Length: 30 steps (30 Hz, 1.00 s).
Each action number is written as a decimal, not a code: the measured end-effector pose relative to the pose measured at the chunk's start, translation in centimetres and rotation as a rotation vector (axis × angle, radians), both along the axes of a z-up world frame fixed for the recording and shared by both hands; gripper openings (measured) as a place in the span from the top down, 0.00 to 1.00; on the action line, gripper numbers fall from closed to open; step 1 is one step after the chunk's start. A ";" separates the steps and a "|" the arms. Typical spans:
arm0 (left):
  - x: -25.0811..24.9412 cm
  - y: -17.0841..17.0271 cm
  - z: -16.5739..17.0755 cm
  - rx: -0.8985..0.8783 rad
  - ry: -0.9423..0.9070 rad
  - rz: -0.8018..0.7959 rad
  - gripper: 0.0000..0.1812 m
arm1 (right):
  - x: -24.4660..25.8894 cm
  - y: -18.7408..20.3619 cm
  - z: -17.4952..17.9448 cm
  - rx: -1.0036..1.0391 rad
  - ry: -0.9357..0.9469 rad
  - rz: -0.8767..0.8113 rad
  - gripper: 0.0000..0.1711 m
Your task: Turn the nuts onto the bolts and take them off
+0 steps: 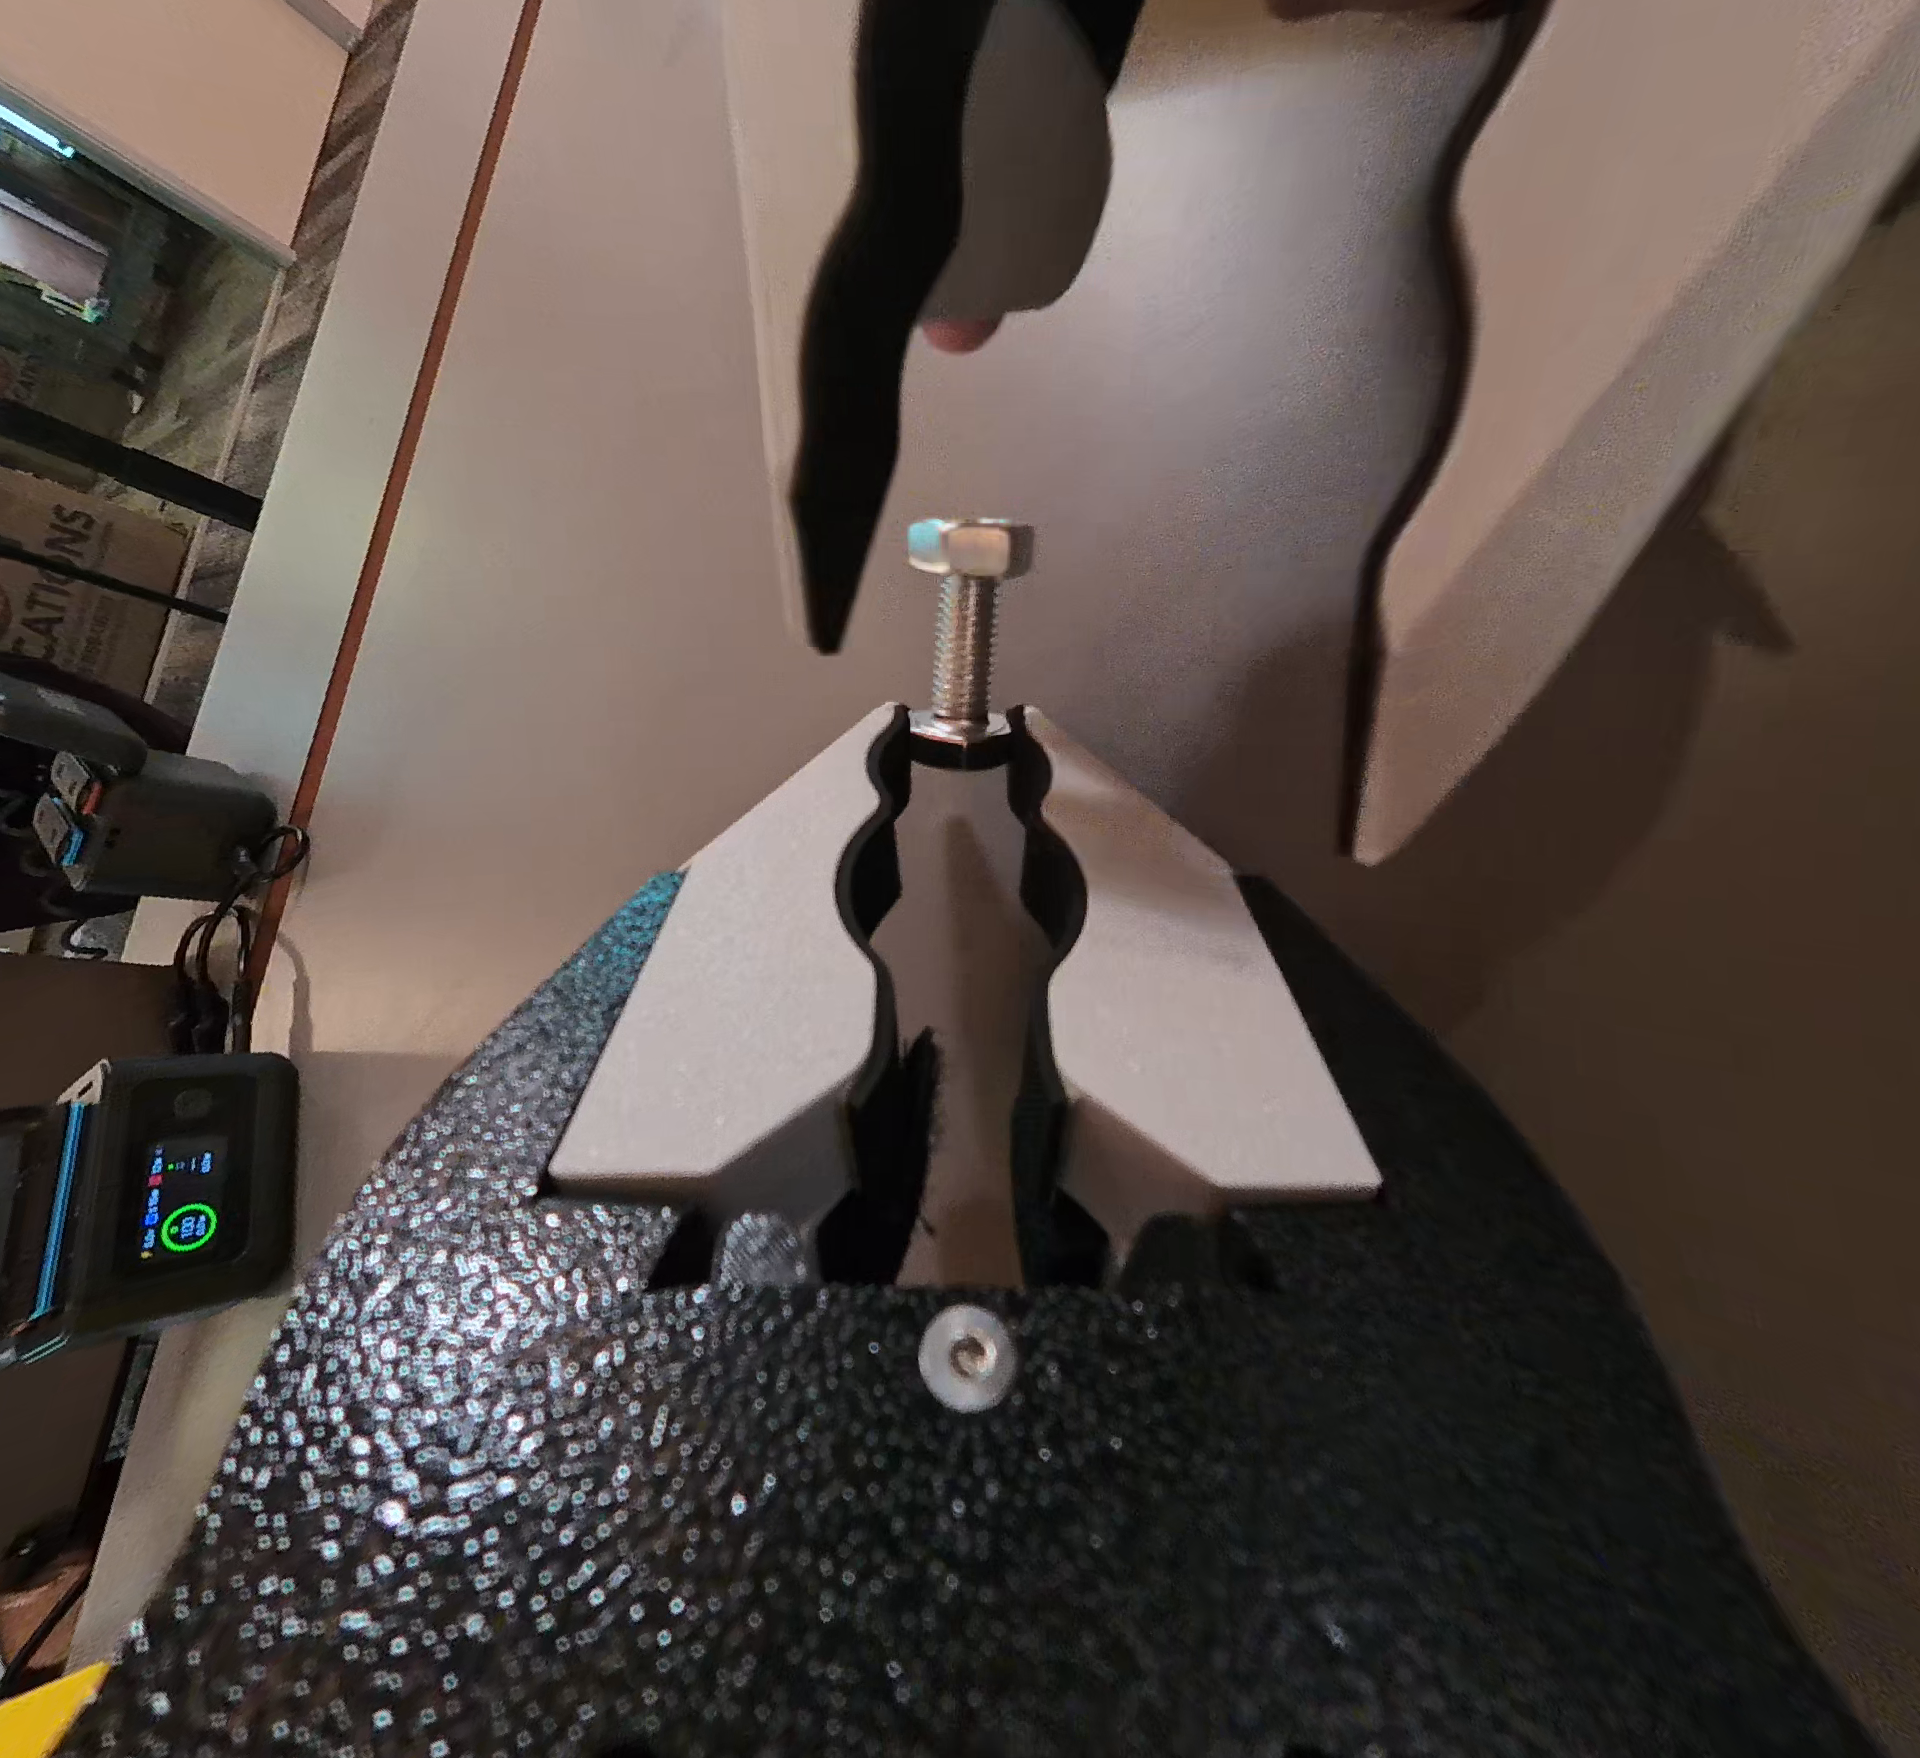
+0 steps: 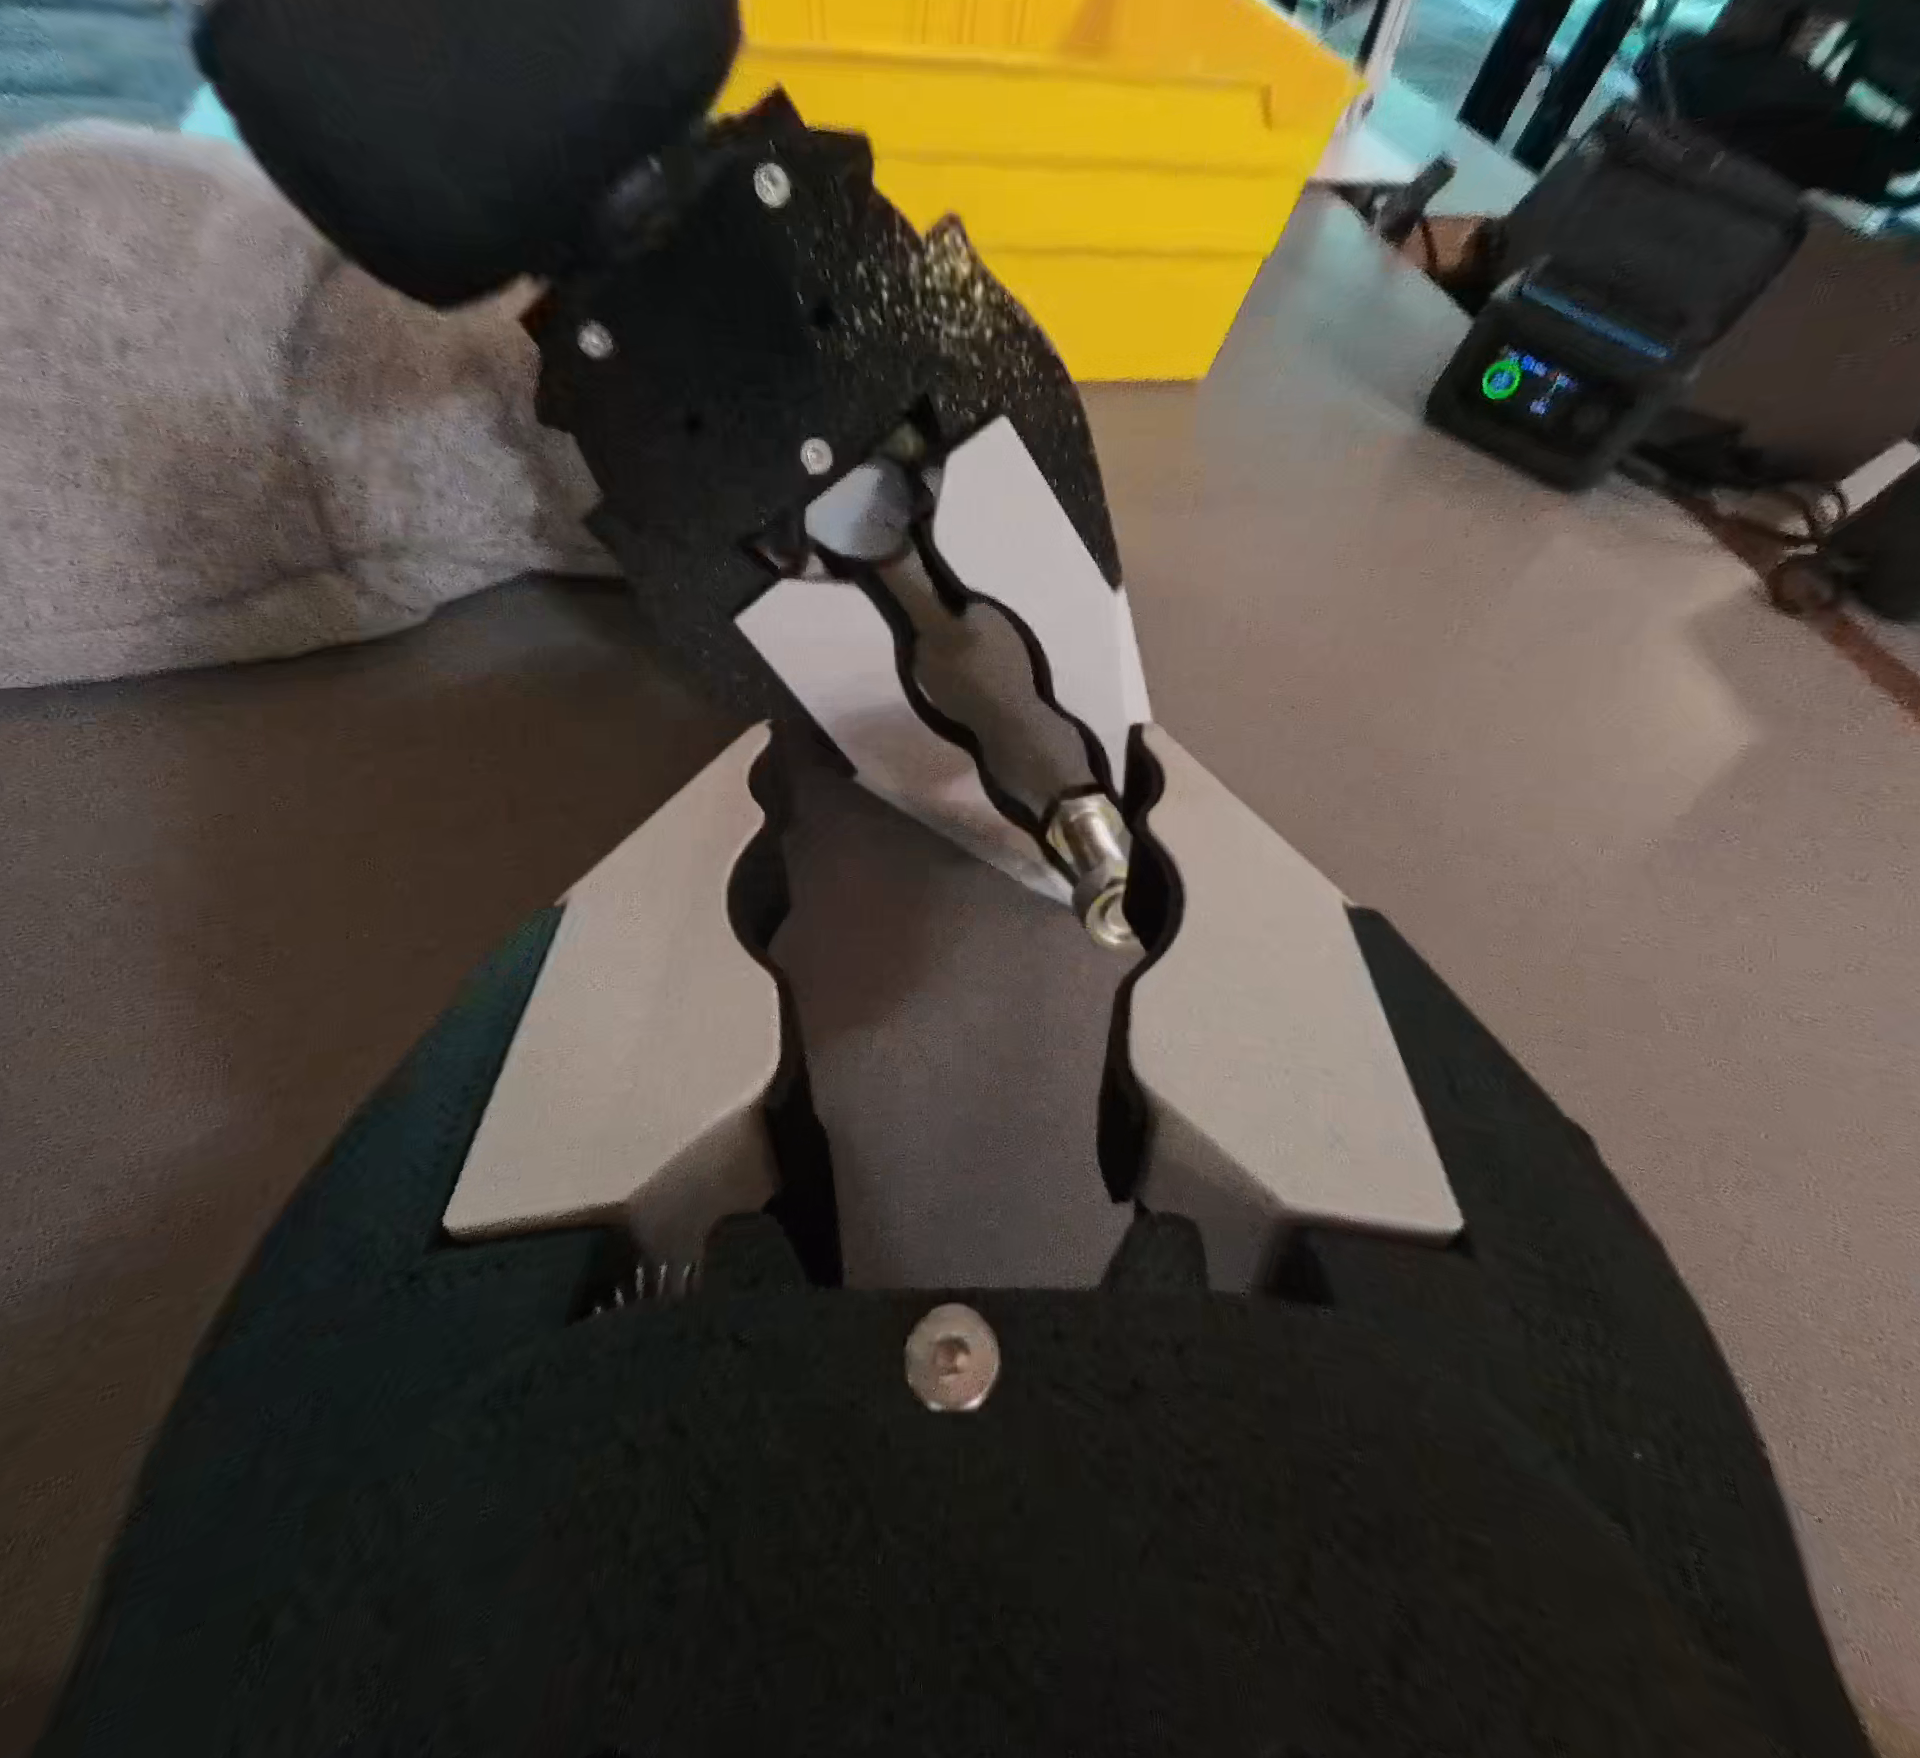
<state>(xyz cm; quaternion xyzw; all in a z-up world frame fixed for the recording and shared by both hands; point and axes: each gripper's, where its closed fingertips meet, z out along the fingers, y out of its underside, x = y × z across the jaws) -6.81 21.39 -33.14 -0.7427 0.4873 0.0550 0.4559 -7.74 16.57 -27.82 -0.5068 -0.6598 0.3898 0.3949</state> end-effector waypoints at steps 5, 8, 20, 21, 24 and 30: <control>0.0 0.0 0.0 -0.002 -0.002 0.001 0.91 | 2.4 3.6 -3.6 -0.072 -0.250 -0.172 0.66; 0.0 0.0 0.0 -0.003 -0.003 0.000 0.91 | 2.6 2.8 -4.5 -0.208 -0.297 -0.144 0.67; 0.0 0.1 0.1 -0.002 -0.003 0.001 0.91 | 2.0 2.1 -1.7 -0.119 -0.157 -0.103 0.56; 0.0 0.1 0.1 -0.003 -0.004 0.002 0.91 | 2.6 2.8 -2.6 -0.152 -0.207 -0.138 0.56; 0.0 0.1 0.1 -0.004 -0.005 0.002 0.91 | 3.3 2.4 -4.1 -0.280 -0.305 -0.141 0.57; 0.0 0.1 0.1 -0.004 -0.005 0.002 0.91 | 1.4 0.8 -2.4 -0.186 -0.177 -0.059 0.54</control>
